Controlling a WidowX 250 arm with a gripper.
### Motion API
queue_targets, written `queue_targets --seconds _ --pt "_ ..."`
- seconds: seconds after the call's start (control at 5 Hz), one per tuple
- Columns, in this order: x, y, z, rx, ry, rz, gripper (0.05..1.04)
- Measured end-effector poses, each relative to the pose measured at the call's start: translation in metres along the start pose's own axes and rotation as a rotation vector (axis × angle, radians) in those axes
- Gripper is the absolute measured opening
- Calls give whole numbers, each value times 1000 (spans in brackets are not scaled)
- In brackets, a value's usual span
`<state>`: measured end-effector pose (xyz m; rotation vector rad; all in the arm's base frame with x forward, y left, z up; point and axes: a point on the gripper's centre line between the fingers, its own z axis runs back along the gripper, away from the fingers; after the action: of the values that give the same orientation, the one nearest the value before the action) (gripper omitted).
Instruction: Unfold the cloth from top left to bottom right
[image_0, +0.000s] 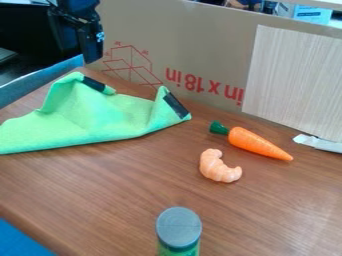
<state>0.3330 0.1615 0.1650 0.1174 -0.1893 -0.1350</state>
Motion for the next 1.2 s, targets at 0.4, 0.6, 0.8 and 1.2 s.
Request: queue_targets --seconds 0.4,0.6,0.8,1.2 --pt "9 -4 -26 -10 45 19 1001" --pt "20 -5 -34 8 48 26 1001" --pt "30 1 -42 28 45 31 1001" --pt "43 15 -64 93 73 -33 1001"
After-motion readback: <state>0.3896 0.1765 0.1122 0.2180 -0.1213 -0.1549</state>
